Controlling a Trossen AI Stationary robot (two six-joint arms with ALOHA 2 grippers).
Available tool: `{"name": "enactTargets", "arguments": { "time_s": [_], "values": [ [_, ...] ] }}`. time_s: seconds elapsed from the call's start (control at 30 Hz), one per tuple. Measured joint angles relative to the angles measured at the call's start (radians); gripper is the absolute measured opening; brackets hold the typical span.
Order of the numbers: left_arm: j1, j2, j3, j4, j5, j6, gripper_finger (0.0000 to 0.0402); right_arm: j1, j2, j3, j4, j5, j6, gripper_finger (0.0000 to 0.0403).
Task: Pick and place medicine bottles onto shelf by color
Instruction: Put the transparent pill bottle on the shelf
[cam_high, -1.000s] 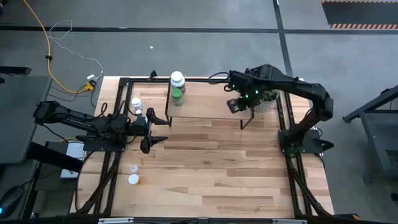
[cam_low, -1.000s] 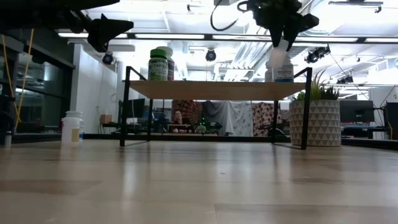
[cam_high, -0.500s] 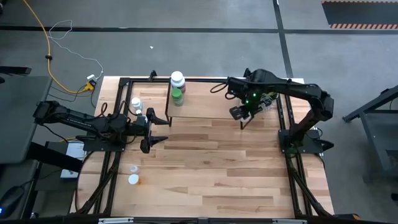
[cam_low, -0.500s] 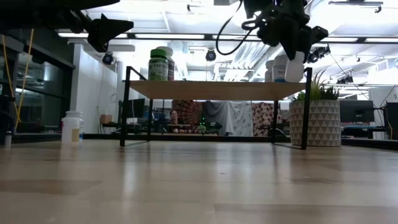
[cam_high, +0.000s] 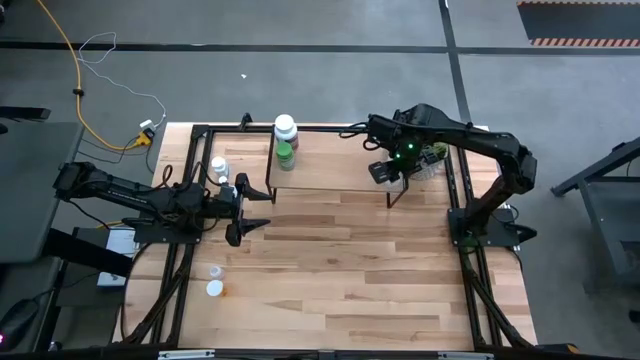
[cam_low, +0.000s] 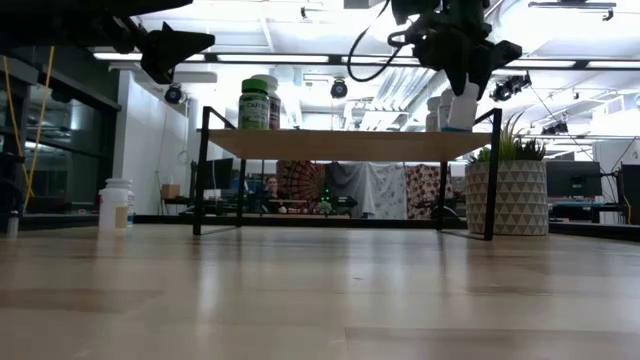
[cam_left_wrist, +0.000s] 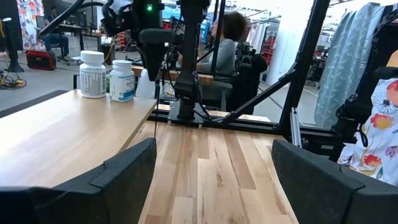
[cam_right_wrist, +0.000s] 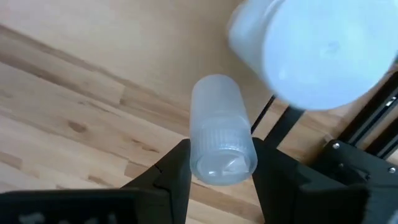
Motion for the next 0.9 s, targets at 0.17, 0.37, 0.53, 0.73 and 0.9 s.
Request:
{"name": "enactTargets", "arguments": {
  "time_s": [0.17, 0.37, 0.53, 0.73, 0.9],
  "values": [
    [0.000, 0.000, 0.000, 0.000, 0.000, 0.000, 0.0310, -0.022, 0.001, -0.002, 0.000, 0.046, -0.001, 0.0131],
    [0.000, 0.000, 0.000, 0.000, 0.000, 0.000, 0.0310, -0.023, 0.001, -0.002, 0.000, 0.052, -0.042, 0.0131],
    [0.000, 0.000, 0.000, 0.000, 0.000, 0.000, 0.0310, -0.021, 0.001, -0.002, 0.000, 0.054, -0.100, 0.0131],
    [0.000, 0.000, 0.000, 0.000, 0.000, 0.000, 0.0310, -0.021, 0.001, -0.002, 0.000, 0.061, -0.121, 0.0131],
    [0.000, 0.000, 0.000, 0.000, 0.000, 0.000, 0.0310, -0.021, 0.001, -0.002, 0.000, 0.087, -0.114, 0.0131]
  ]
}}
